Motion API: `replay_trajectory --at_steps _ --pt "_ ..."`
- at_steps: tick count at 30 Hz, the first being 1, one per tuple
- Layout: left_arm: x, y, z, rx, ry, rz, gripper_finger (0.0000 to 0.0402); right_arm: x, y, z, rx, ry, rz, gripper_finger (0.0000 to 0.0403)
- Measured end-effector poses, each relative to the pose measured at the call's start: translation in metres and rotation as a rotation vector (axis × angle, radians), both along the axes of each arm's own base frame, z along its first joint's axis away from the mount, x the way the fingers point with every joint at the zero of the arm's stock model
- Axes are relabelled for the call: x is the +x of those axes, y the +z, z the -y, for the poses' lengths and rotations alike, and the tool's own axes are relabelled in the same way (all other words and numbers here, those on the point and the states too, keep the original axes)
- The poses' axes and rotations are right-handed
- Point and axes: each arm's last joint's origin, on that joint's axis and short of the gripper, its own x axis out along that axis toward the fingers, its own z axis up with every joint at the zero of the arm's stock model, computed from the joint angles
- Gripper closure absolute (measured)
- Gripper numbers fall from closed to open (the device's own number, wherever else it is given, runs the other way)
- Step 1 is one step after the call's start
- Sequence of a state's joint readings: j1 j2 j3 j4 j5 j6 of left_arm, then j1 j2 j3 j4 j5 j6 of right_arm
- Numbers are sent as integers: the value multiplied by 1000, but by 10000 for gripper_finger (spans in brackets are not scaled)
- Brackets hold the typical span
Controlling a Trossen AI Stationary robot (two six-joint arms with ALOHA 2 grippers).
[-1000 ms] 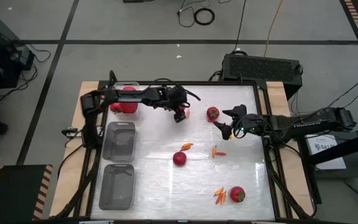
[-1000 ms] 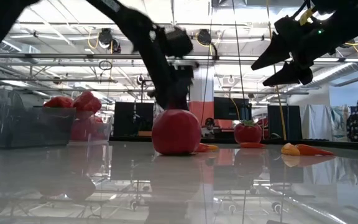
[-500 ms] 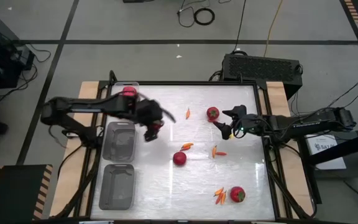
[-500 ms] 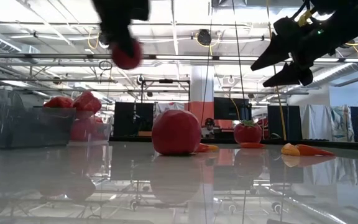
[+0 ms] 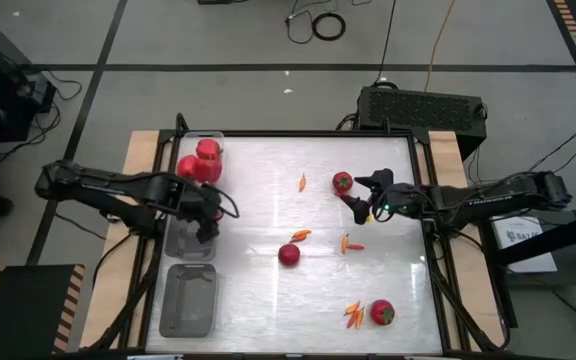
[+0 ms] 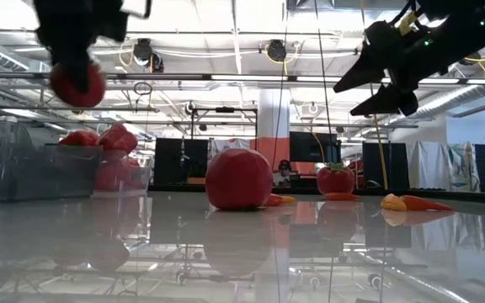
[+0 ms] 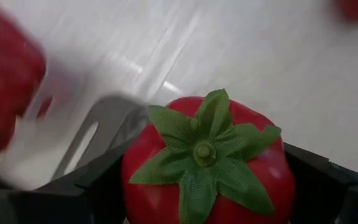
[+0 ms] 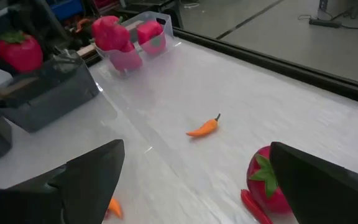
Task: Sort produce into baskets
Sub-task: Put the top center tomato into the top black transparent bin
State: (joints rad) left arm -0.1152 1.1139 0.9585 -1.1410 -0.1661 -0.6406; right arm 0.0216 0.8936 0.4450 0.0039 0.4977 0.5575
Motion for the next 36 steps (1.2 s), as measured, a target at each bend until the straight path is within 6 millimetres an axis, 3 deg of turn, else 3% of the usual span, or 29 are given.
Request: replay_trajectory --at_steps 7,13,31,36 --pt "-13 -35 -1 -1 79 -141 72 8 -3 0 -16 8 6 9" --pt "-13 -48 -1 11 55 -195 72 13 -4 0 -18 9 24 9" --pt "-2 -50 -3 100 3 -134 72 17 -4 0 -58 27 18 9" --pt "-2 -50 -3 84 71 -122 72 17 -4 0 -60 28 16 9"
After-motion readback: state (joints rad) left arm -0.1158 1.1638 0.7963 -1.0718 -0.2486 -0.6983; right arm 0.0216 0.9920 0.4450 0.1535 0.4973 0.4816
